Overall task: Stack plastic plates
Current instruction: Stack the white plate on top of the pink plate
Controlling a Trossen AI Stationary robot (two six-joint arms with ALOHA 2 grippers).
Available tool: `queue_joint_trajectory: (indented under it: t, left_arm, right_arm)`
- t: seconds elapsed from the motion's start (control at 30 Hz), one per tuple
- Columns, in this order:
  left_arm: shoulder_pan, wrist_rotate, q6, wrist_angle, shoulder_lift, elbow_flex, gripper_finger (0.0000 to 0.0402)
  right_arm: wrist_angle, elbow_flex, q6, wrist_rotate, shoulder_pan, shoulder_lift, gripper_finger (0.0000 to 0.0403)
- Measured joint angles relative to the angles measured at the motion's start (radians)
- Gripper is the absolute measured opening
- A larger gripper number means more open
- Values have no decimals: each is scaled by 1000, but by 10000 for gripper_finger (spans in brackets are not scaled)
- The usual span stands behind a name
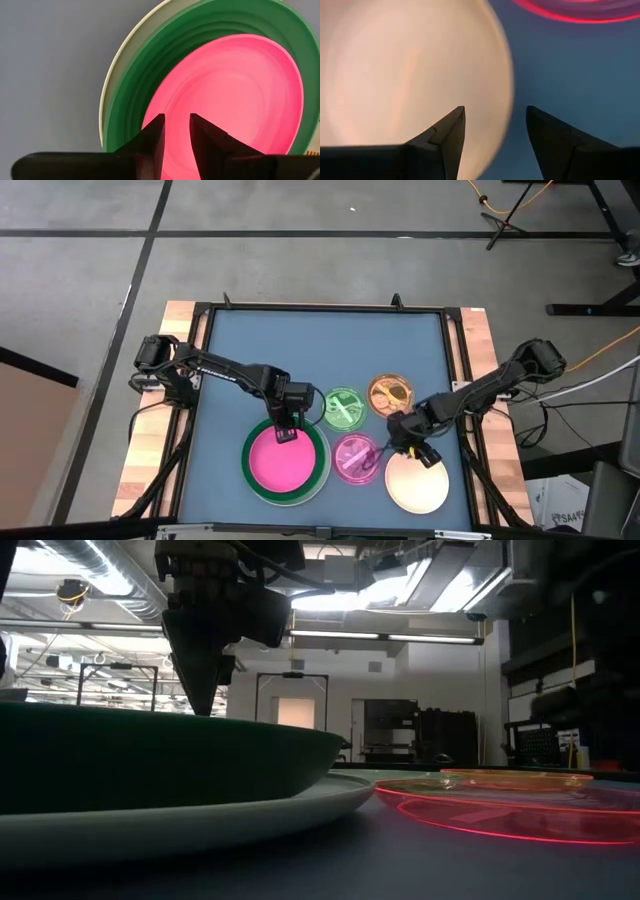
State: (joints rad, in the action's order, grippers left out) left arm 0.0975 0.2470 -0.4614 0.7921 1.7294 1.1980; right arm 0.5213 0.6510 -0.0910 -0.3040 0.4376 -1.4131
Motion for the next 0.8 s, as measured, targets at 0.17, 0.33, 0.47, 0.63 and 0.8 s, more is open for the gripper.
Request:
queue_joint_trajectory:
  t: [0.17, 0.33, 0.47, 0.63, 0.8]
  left_arm:
    - [0, -2, 0, -2, 0, 0, 81]
    - [0, -2, 0, -2, 0, 0, 81]
    - [0, -3, 0, -2, 0, 0, 81]
    - [0, -3, -1, -2, 0, 0, 81]
    - [0, -3, -1, -2, 0, 0, 81]
  right_arm:
    - [-3, 4, 5, 68, 56, -49, 198]
    - [-4, 5, 5, 80, 67, -59, 195]
    - [-5, 4, 5, 85, 66, -59, 166]
    - [-5, 3, 8, 93, 65, -60, 105]
    - [-5, 2, 9, 92, 65, -60, 57]
